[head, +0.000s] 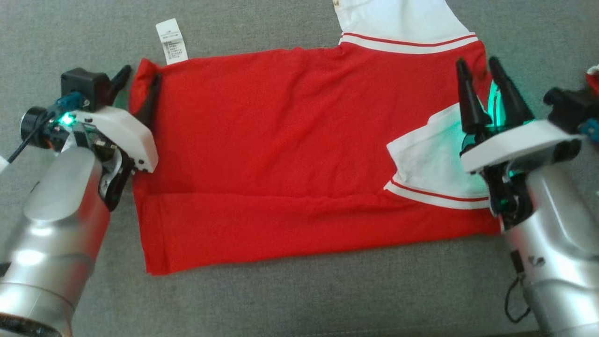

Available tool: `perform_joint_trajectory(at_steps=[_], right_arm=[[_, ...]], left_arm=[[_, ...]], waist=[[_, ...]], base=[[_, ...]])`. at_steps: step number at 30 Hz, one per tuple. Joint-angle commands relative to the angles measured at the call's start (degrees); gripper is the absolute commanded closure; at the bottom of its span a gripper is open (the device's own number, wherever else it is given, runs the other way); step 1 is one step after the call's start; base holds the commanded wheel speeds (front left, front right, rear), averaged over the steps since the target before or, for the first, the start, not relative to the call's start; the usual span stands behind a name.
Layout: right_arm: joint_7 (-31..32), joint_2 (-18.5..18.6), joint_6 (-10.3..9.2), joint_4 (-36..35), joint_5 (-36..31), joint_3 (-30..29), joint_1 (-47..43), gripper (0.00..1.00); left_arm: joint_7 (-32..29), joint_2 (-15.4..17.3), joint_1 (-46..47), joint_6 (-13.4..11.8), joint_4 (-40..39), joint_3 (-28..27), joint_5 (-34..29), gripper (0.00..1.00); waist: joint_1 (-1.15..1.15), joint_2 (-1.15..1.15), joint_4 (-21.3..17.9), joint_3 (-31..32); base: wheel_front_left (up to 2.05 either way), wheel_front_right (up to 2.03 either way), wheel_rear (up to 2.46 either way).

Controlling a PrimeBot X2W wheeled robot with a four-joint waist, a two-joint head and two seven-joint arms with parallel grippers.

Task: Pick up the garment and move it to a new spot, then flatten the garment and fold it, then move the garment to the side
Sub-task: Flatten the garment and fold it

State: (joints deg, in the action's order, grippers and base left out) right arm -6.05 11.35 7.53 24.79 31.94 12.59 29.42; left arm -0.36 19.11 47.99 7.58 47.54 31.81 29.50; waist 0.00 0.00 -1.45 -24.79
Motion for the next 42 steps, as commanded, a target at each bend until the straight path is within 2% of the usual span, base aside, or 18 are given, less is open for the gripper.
perform_joint_trajectory(at_steps=[1, 2, 10, 17, 25, 31, 32, 33, 34, 37, 40, 42], right_arm=[[-0.1, 0.5, -0.04, -1.6, 0.1, 1.2, 1.3, 0.0], [0.3, 0.7, -0.04, -1.5, 0.0, 1.5, 1.9, 0.0], [6.2, 4.0, -0.04, 3.2, -3.1, 0.8, 11.0, 0.0], [16.9, 6.5, -0.04, 15.5, -8.4, -1.7, 23.3, 0.0], [19.1, 9.7, -0.04, 26.4, -14.7, -3.6, 30.1, 0.0], [19.7, 8.6, -0.04, 31.4, -16.3, -2.6, 31.6, 0.0], [19.9, 8.4, -0.04, 31.9, -16.3, -2.1, 31.7, 0.05], [19.9, 8.3, -0.04, 32.2, -16.2, -1.8, 31.9, 0.58], [19.4, 8.3, -0.04, 32.3, -16.3, -1.4, 32.1, 1.0], [15.2, 9.3, -0.04, 31.9, -16.9, -1.3, 33.4, 1.0], [7.1, 9.9, -0.04, 30.7, -18.6, -2.0, 34.8, 1.0], [4.9, 9.8, -0.04, 30.6, -18.8, -2.4, 35.1, 1.0]], left_arm=[[0.5, 2.6, 2.7, -0.1, -0.3, -0.9, -0.2, 0.92], [0.8, 2.5, 3.0, -0.1, 0.2, -0.6, -0.3, 1.0], [6.1, -0.1, 5.8, -0.7, 3.3, 0.2, -1.2, 1.0], [9.6, -5.7, 8.4, -0.5, 4.1, 3.0, -1.8, 1.0], [12.2, -11.4, 10.2, -0.2, 6.1, 5.7, -0.7, 1.0], [13.6, -12.8, 11.0, -0.1, 7.8, 7.5, 0.6, 1.0], [13.7, -12.8, 11.1, -0.1, 8.0, 7.8, 0.9, 1.0], [13.9, -12.9, 11.3, -0.1, 8.2, 8.0, 1.2, 1.0], [14.0, -12.9, 11.5, -0.1, 8.3, 8.3, 1.5, 1.0], [14.5, -12.6, 12.1, -0.1, 8.7, 8.5, 2.2, 1.0], [15.0, -12.1, 12.6, -0.2, 9.1, 7.8, 2.3, 1.0], [15.2, -12.0, 12.7, -0.5, 9.0, 7.4, 2.2, 1.0]], waist=[[0.0, 0.0, 0.0, -0.2], [0.0, 0.0, 0.1, -0.2], [0.0, 0.0, 3.0, -0.6], [0.0, 0.0, 9.3, -2.0], [0.0, 0.0, 14.6, -3.7], [0.0, 0.0, 15.6, -4.3], [0.0, 0.0, 15.6, -4.4], [0.0, 0.0, 15.6, -4.5], [0.0, 0.0, 15.6, -4.5], [0.0, 0.0, 15.5, -4.4], [0.0, 0.0, 15.4, -4.2], [0.0, 0.0, 15.3, -4.1]], base=[[0.0, 0.0, 0.0], [0.0, 0.0, 0.0], [0.0, 0.0, 0.0], [0.0, 0.0, 0.0], [0.0, 0.0, 0.0], [0.0, 0.0, 0.0], [0.0, 0.0, 0.0], [0.0, 0.0, 0.0], [0.0, 0.0, 0.0], [0.0, 0.0, 0.0], [0.0, 0.0, 0.0], [0.0, 0.0, 0.0]])
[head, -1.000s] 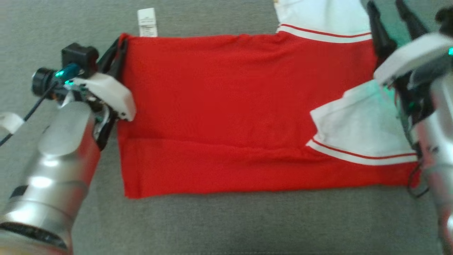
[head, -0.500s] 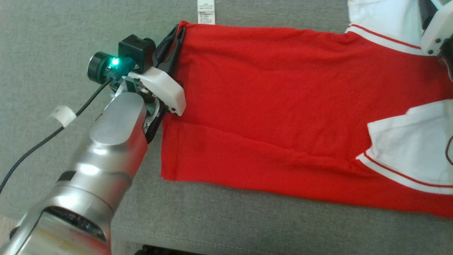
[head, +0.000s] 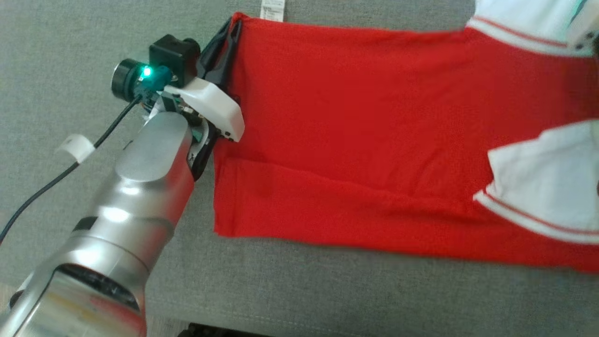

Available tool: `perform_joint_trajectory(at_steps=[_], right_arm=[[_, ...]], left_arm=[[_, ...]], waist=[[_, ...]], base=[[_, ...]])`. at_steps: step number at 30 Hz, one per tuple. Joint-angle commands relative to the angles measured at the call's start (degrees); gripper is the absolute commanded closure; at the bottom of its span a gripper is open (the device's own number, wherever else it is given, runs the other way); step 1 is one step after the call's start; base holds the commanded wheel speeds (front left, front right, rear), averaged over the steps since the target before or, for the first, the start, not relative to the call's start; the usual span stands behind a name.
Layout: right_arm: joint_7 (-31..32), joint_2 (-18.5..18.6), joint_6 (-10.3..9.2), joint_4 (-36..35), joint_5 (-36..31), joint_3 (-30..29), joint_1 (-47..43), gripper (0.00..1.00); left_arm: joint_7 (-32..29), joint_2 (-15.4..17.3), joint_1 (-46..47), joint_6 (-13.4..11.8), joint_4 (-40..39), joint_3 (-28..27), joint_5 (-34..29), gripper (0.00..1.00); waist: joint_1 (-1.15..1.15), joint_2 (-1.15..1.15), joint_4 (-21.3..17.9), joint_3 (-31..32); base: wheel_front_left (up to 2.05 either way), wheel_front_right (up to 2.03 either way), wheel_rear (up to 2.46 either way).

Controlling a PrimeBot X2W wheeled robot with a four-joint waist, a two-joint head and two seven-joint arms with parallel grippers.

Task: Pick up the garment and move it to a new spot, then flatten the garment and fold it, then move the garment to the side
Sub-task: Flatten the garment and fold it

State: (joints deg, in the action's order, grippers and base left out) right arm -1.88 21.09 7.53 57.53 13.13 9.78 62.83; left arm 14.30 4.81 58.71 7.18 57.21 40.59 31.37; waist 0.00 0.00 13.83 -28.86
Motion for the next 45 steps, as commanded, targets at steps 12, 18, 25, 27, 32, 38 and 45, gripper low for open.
perform_joint_trajectory(at_steps=[12, 18, 25, 27, 32, 38, 45], right_arm=[[-12.9, -4.5, -0.04, -6.0, 6.6, -2.6, -4.0, 1.0], [-13.1, -4.3, -0.04, -19.5, 13.4, -2.6, -17.3, 1.0], [-13.1, -5.5, -0.04, -30.1, 18.8, -2.4, -35.3, 1.0], [-12.5, -6.1, -0.04, -31.0, 20.1, -1.7, -38.9, 1.0], [-11.1, -7.6, -0.04, -30.0, 20.7, -3.0, -43.2, 0.0], [-12.5, -9.7, -0.04, -29.5, 16.1, -4.3, -45.1, 0.0], [-13.0, -13.2, -0.04, -27.8, 10.3, -6.9, -48.3, 0.0]], left_arm=[[0.7, 5.5, -7.6, -7.9, -17.1, -12.8, -8.3, 1.0], [0.7, 6.6, -17.4, -9.0, -22.6, -18.7, -12.6, 1.0], [0.7, 6.1, -27.9, -8.5, -25.1, -24.0, -16.4, 1.0], [0.7, 5.6, -29.7, -8.2, -24.6, -25.1, -17.1, 1.0], [0.7, 3.9, -33.1, -8.1, -21.5, -27.4, -18.1, 0.0], [0.7, 1.6, -40.2, -10.0, -25.0, -31.3, -19.8, 0.0], [0.7, -0.2, -47.8, -10.3, -30.9, -33.3, -22.3, 0.0]], waist=[[0.0, 0.0, -4.7, 4.2], [0.0, 0.0, -7.4, 7.2], [0.0, 0.0, -9.5, 10.4], [0.0, 0.0, -9.9, 11.0], [0.0, 0.0, -10.4, 13.2], [0.0, 0.0, -10.4, 17.0], [0.0, 0.0, -9.3, 21.2]], base=[[0.0, 0.0, 0.0], [0.0, 0.0, 0.0], [0.0, 0.0, 0.0], [0.0, 0.0, 0.0], [0.0, 0.0, 0.0], [0.0, 0.0, 0.0], [0.0, 0.0, 0.0]])
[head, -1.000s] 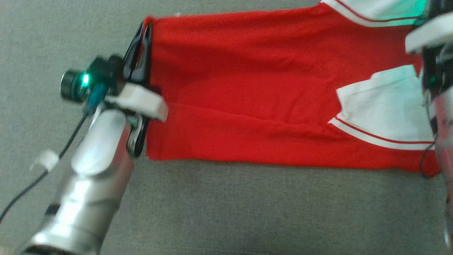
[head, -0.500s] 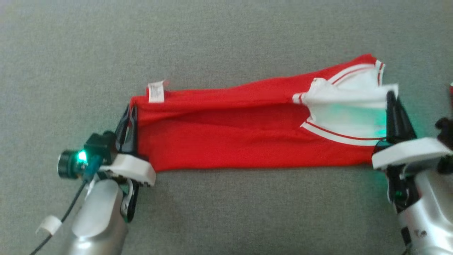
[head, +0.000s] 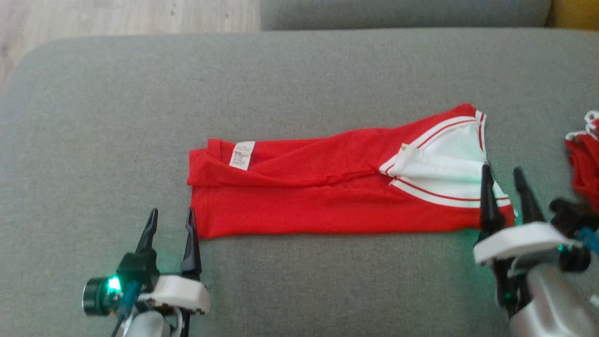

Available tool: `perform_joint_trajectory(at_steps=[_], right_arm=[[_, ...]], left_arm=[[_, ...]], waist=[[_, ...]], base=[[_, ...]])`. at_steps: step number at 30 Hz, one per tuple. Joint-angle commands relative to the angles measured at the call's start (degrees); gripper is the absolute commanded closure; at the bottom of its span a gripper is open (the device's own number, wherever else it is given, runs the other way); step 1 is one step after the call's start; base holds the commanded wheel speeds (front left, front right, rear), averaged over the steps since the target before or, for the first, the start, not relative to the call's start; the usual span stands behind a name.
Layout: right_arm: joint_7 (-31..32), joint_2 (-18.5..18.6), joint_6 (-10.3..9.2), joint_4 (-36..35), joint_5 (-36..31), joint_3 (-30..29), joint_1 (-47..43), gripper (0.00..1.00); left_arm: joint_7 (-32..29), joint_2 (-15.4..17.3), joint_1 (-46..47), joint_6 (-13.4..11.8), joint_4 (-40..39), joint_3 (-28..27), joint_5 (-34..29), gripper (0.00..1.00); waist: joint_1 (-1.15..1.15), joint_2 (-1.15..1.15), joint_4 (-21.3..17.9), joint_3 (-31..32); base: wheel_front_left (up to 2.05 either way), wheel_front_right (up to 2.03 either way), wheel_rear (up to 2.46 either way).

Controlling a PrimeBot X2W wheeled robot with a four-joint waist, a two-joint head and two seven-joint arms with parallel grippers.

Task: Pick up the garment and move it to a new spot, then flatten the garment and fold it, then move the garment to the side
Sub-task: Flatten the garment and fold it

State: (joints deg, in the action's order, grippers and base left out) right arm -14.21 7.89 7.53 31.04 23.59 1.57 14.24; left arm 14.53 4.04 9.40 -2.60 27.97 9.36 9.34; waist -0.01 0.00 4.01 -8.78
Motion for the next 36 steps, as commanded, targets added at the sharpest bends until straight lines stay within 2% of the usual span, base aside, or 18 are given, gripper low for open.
perform_joint_trajectory(at_steps=[1, 8, 16, 24, 28, 36], right_arm=[[-0.7, -0.6, -0.04, -1.1, -0.8, 1.0, -0.5, 0.0], [-0.8, -2.6, -0.04, 0.2, -2.9, -0.7, -4.0, 0.0], [-0.7, -3.0, -0.04, 2.0, -3.8, -1.2, -4.2, 0.0], [3.5, 1.2, -0.04, 6.5, -6.7, -2.1, 4.3, 0.0], [7.1, 3.2, -0.04, 10.9, -8.5, -3.1, 9.0, 0.0], [12.2, 2.8, -0.04, 19.4, -7.7, -2.4, 11.9, 0.0]], left_arm=[[0.5, 0.3, 0.4, -0.5, -2.6, -2.4, -0.6, 0.0], [0.5, -0.8, -5.8, 0.1, -7.8, -2.4, -2.4, 0.0], [0.5, -1.1, -8.1, 0.2, -10.2, -0.9, -2.9, 0.0], [0.5, -1.1, -5.9, 0.2, -9.7, 1.9, -0.3, 0.0], [0.5, -1.1, -4.1, -0.1, -8.8, 3.6, 1.2, 0.0], [0.5, -1.2, -2.6, -1.0, -7.9, 4.5, 3.9, 0.0]], waist=[[0.01, 0.0, 0.8, 1.8], [0.01, 0.0, 1.8, 5.1], [0.01, 0.0, 2.3, 5.5], [0.01, 0.0, 3.0, 0.6], [0.01, 0.0, 3.8, -2.2], [0.01, 0.0, 5.0, -4.0]], base=[[0.0, 0.0, 0.0], [0.0, 0.0, 0.0], [0.0, 0.0, 0.0], [0.0, 0.0, 0.0], [0.0, 0.0, 0.0], [0.0, 0.0, 0.0]])
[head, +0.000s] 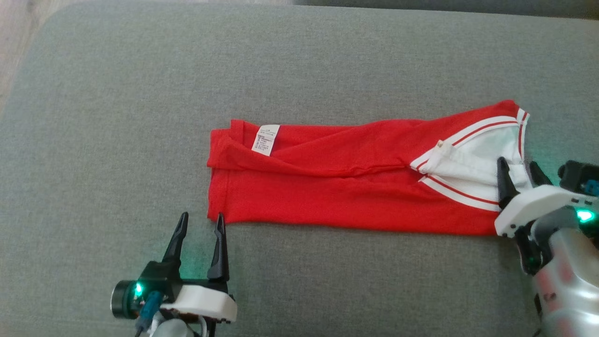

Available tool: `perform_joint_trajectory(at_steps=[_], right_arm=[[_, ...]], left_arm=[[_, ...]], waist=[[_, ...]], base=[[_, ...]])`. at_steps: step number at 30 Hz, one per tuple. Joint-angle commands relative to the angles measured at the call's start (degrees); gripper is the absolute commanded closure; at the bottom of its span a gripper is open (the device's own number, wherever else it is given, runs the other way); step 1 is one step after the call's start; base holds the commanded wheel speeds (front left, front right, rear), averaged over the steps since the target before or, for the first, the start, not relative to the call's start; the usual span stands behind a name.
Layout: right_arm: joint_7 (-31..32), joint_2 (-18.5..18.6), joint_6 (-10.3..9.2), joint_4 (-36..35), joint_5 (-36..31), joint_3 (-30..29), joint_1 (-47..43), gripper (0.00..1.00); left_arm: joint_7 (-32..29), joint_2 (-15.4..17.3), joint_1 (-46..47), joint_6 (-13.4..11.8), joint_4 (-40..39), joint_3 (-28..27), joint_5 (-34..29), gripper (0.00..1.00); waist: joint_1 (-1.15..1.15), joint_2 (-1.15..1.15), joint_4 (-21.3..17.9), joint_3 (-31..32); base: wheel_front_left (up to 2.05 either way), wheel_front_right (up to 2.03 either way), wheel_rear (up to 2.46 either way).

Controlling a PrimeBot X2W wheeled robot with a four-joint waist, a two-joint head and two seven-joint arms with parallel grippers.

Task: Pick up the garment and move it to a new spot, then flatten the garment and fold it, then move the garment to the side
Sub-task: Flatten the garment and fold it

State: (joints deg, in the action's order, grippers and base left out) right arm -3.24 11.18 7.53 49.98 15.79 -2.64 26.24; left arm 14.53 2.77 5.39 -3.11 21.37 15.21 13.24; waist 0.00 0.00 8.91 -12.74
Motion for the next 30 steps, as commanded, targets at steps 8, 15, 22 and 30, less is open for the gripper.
perform_joint_trajectory(at_steps=[8, 15, 22, 30], right_arm=[[0.4, 0.2, -0.04, 2.2, 4.2, 6.0, -0.9, 1.0], [-10.1, 6.3, -0.04, 0.8, 5.1, -0.1, 0.9, 1.0], [-11.4, 3.7, -0.04, -9.1, 7.4, 4.1, -0.5, 1.0], [-8.7, -1.4, -0.04, -21.0, 13.2, 17.2, -4.5, 1.0]], left_arm=[[0.5, 0.1, 1.6, -0.4, -1.4, -1.7, -0.2, 0.0], [0.5, 0.1, 0.5, 0.1, -0.8, -1.2, -0.1, 0.0], [0.5, 0.1, -1.0, 1.0, 0.0, -0.4, 0.1, 0.0], [0.5, 0.1, -0.5, 1.5, 0.8, 2.4, 0.3, 0.0]], waist=[[0.0, 0.0, -0.7, 0.3], [0.0, 0.0, -2.1, 3.3], [0.0, 0.0, -2.2, 5.7], [0.0, 0.0, 2.5, 5.5]], base=[[0.0, 0.0, 0.0], [0.0, 0.0, 0.0], [0.0, 0.0, 0.0], [0.0, 0.0, 0.0]])
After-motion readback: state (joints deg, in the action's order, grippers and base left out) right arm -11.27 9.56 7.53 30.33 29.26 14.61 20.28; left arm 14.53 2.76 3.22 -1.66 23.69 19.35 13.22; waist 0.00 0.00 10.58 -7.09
